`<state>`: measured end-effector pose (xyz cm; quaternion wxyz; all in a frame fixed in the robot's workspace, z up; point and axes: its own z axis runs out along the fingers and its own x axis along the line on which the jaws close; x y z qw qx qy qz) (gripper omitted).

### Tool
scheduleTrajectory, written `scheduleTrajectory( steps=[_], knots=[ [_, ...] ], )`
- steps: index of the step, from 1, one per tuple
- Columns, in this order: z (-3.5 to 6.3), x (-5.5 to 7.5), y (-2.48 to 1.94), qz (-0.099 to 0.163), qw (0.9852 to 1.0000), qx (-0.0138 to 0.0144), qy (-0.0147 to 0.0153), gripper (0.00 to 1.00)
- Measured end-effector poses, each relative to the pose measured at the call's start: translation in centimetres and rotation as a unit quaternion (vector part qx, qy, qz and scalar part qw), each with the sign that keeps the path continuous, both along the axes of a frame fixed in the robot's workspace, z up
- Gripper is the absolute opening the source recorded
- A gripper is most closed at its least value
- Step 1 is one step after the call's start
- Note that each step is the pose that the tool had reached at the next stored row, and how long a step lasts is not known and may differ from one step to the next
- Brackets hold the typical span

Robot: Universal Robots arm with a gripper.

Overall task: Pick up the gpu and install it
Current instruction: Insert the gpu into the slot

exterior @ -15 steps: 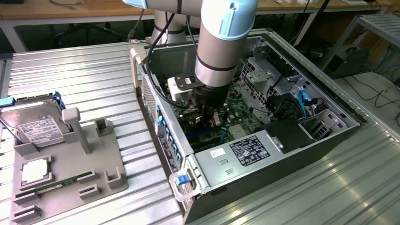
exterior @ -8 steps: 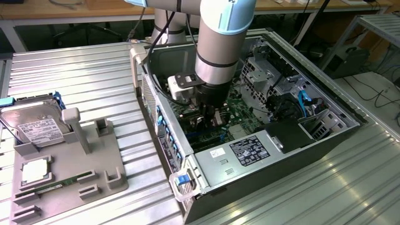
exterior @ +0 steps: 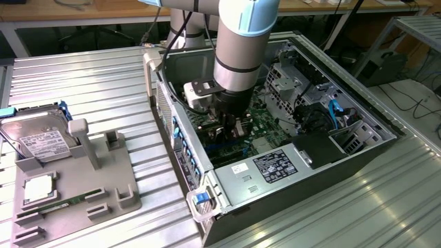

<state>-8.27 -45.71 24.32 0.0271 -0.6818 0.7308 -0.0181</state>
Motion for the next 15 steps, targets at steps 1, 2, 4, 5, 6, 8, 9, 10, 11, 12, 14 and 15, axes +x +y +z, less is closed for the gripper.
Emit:
scheduleTrajectory(
  steps=[1, 2, 4, 5, 6, 8, 9, 10, 11, 12, 14, 15],
  knots=[
    [0.00, -0.01, 0.00, 0.000, 1.0000, 0.0000, 0.0000, 0.28],
    [0.00, -0.01, -0.01, 0.000, 1.0000, 0.0000, 0.0000, 0.28],
    [0.01, -0.01, -0.01, 0.000, 1.0000, -0.0002, 0.0001, 0.28],
    [0.01, 0.00, -0.01, 0.000, 1.0000, -0.0004, 0.0001, 0.28],
    [0.01, 0.00, -0.01, 0.001, 1.0000, -0.0005, 0.0001, 0.28],
    [0.00, 0.01, -0.01, 0.003, 1.0000, -0.0005, 0.0000, 0.28],
    [0.00, 0.03, -0.01, 0.004, 1.0000, -0.0004, 0.0001, 0.28],
    [0.00, 0.04, -0.01, 0.006, 1.0000, -0.0004, 0.0001, 0.28],
    [-0.01, 0.05, -0.01, 0.008, 1.0000, -0.0004, 0.0000, 0.28],
    [-0.01, 0.06, -0.01, 0.012, 0.9999, -0.0004, 0.0000, 0.28],
    [-0.01, 0.07, 0.00, 0.016, 0.9999, -0.0004, 0.0000, 0.28],
    [-0.01, 0.07, -0.01, 0.016, 0.9999, -0.0004, 0.0000, 0.28]
  ],
)
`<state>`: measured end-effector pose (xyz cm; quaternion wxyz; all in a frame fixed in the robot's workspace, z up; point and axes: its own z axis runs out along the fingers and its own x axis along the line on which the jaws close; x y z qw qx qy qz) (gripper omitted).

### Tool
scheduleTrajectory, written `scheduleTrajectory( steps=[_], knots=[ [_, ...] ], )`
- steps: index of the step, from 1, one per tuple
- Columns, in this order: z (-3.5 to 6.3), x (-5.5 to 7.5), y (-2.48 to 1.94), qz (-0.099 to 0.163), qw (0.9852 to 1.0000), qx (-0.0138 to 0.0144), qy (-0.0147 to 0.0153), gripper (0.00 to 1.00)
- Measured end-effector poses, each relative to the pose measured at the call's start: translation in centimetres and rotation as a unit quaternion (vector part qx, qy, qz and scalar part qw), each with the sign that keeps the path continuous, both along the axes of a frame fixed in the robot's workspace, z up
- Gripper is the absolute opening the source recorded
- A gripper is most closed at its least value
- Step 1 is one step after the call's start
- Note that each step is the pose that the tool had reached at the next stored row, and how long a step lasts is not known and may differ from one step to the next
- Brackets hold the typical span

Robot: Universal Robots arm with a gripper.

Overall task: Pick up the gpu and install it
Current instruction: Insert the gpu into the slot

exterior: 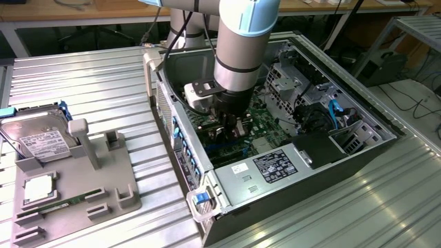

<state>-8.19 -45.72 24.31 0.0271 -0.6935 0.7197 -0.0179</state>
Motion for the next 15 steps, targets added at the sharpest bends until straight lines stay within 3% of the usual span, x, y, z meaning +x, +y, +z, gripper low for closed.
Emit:
scheduleTrajectory(
  steps=[8, 15],
  knots=[
    [-0.03, 0.00, -0.17, 0.002, 1.0000, -0.0001, 0.0000, 0.28],
    [-0.65, -0.01, -0.18, 0.005, 1.0000, -0.0005, 0.0003, 0.28]
  ],
)
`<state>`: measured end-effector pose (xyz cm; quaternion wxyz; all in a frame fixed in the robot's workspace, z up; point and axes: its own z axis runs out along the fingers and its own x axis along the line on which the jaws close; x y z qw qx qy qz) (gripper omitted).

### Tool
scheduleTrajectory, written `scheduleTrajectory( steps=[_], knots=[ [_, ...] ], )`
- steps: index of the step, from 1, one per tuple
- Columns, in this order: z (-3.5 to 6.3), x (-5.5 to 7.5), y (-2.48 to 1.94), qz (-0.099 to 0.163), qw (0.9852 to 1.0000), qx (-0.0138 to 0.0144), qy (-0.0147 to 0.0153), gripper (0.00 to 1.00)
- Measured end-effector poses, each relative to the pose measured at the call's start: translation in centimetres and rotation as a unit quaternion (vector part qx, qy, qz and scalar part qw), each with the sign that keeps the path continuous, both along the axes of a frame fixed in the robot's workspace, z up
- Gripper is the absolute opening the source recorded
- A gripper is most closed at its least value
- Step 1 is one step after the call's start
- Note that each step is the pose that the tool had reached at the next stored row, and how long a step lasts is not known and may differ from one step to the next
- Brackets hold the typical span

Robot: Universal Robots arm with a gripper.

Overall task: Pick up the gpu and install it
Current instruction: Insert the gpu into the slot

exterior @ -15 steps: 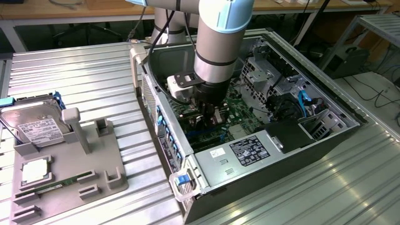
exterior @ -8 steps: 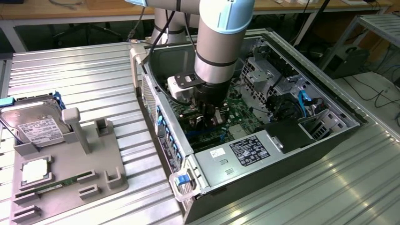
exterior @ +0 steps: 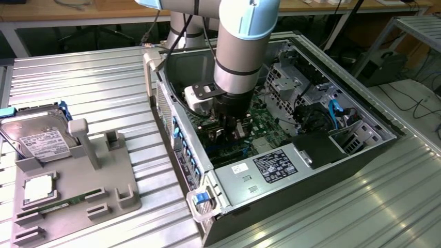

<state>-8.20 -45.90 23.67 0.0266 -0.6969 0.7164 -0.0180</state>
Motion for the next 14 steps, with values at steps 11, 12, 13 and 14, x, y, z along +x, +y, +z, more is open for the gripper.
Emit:
scheduleTrajectory(
  steps=[11, 12, 13, 14],
  knots=[
    [0.57, 0.02, 0.02, 0.001, 1.0000, 0.0008, -0.0004, 0.28],
    [0.72, 0.02, 0.02, 0.001, 1.0000, 0.0005, -0.0002, 0.28],
    [0.75, 0.01, 0.02, 0.001, 1.0000, 0.0006, -0.0002, 0.28],
    [0.75, 0.01, 0.02, 0.001, 1.0000, 0.0007, -0.0002, 0.28]
  ],
)
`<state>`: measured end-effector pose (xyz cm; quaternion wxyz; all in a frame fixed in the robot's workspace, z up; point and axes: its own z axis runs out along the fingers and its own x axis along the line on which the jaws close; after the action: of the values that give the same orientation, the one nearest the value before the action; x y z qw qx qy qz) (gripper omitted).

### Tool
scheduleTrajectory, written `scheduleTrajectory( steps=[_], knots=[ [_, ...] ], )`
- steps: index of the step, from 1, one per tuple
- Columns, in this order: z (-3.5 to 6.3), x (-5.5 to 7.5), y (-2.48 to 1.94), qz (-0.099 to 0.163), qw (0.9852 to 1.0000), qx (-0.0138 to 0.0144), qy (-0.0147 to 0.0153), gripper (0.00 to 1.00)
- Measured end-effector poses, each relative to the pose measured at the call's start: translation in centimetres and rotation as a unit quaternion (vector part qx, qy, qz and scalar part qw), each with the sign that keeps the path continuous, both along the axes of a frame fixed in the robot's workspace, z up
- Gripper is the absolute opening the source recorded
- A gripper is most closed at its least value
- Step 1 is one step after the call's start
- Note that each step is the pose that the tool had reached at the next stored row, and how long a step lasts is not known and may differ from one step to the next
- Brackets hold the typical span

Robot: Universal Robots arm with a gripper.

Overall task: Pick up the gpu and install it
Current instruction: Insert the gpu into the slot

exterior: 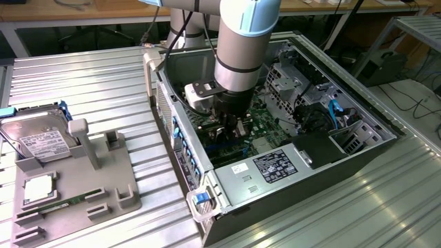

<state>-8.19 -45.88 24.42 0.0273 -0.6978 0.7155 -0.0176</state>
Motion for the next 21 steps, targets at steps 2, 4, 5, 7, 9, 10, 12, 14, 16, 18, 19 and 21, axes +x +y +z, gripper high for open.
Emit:
scheduleTrajectory(
  steps=[2, 4, 5, 7, 9, 10, 12, 14, 16, 18, 19, 21],
  knots=[
    [0.01, 0.00, -0.01, 0.000, 1.0000, -0.0001, 0.0000, 0.28],
    [0.03, -0.01, -0.01, 0.000, 1.0000, -0.0003, 0.0001, 0.28],
    [0.03, -0.01, -0.01, 0.000, 1.0000, -0.0002, 0.0001, 0.28],
    [0.01, 0.00, 0.00, 0.000, 1.0000, -0.0003, 0.0001, 0.28],
    [0.01, -0.01, 0.00, 0.000, 1.0000, -0.0003, 0.0001, 0.28],
    [0.00, -0.01, 0.01, 0.000, 1.0000, -0.0003, 0.0001, 0.28],
    [-0.02, -0.01, 0.02, 0.001, 1.0000, -0.0002, 0.0001, 0.28],
    [-0.02, -0.01, 0.02, 0.002, 1.0000, -0.0003, 0.0001, 0.28],
    [-0.04, -0.01, 0.03, 0.002, 1.0000, -0.0003, 0.0001, 0.28],
    [-0.05, -0.01, 0.03, 0.004, 1.0000, -0.0003, 0.0001, 0.28],
    [-0.06, -0.01, 0.04, 0.005, 1.0000, -0.0003, 0.0001, 0.28],
    [-0.09, -0.02, 0.06, 0.008, 1.0000, -0.0003, 0.0001, 0.28]
  ],
)
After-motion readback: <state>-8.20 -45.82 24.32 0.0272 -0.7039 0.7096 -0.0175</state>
